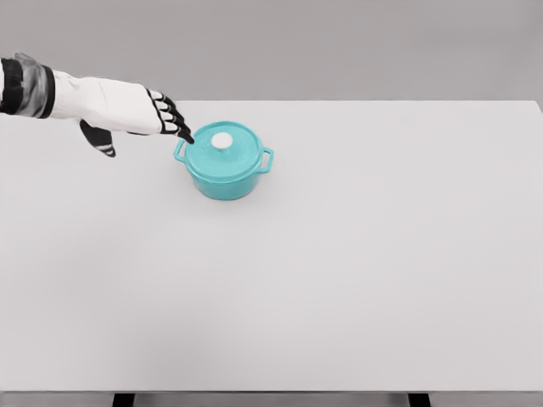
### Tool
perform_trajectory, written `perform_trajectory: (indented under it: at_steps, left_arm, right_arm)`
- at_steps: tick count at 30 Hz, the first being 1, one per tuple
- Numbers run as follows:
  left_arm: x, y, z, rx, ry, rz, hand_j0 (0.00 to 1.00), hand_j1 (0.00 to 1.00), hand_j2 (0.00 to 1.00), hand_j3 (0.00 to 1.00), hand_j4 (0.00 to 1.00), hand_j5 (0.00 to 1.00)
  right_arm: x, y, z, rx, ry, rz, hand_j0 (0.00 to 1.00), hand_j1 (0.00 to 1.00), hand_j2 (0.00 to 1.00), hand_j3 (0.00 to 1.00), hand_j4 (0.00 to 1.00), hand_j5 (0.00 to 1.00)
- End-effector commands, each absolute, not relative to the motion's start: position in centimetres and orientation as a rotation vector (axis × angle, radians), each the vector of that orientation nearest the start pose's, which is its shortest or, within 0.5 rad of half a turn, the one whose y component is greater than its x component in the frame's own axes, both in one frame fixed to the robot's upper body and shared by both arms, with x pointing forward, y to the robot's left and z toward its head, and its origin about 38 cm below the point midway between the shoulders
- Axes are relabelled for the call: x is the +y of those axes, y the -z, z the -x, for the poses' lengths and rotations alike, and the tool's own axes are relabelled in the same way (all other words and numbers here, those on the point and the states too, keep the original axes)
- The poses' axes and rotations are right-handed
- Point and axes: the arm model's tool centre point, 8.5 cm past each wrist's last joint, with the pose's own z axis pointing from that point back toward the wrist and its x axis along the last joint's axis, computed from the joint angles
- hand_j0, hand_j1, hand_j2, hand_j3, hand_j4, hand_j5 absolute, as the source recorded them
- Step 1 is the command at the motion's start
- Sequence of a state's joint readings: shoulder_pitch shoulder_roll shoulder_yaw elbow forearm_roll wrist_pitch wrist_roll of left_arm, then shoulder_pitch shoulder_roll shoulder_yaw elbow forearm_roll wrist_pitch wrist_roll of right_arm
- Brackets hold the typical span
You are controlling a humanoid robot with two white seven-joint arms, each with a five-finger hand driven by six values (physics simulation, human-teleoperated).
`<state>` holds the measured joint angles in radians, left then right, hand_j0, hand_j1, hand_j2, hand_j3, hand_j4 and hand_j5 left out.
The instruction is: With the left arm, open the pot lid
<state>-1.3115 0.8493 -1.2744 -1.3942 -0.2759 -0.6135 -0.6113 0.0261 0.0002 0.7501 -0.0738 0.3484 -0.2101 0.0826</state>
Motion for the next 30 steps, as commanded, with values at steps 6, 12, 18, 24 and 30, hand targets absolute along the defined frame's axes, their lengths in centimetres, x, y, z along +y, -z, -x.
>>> perform_trajectory:
  at_steps: [6, 12, 18, 24, 30]
  left_arm:
    - [24.5, -31.6, -50.3, 1.572, -3.160, 0.536, 1.00, 1.00, 1.00, 1.00, 1.00, 1.00]
    - [22.5, -31.6, -51.8, 1.647, -3.229, 0.670, 1.00, 1.00, 1.00, 1.00, 1.00, 1.00]
    - [17.9, -30.6, -51.4, 1.550, -3.160, 0.692, 1.00, 1.00, 1.00, 1.00, 1.00, 1.00]
    - [17.2, -29.3, -51.6, 1.551, -3.192, 0.678, 1.00, 1.00, 1.00, 1.00, 1.00, 1.00]
    - [15.1, -28.4, -51.5, 1.506, -3.169, 0.673, 1.00, 1.00, 1.00, 1.00, 1.00, 1.00]
  right_arm:
    - [-23.0, 26.3, -0.7, -0.148, -1.108, -0.141, 1.00, 1.00, 1.00, 1.00, 1.00, 1.00]
    - [-23.0, 26.3, -0.7, -0.148, -1.108, -0.141, 1.00, 1.00, 1.00, 1.00, 1.00, 1.00]
    - [-23.0, 26.3, -0.7, -0.148, -1.108, -0.141, 1.00, 1.00, 1.00, 1.00, 1.00, 1.00]
    - [-23.0, 26.3, -0.7, -0.148, -1.108, -0.141, 1.00, 1.00, 1.00, 1.00, 1.00, 1.00]
    - [-23.0, 26.3, -0.7, -0.148, -1.108, -0.141, 1.00, 1.00, 1.00, 1.00, 1.00, 1.00]
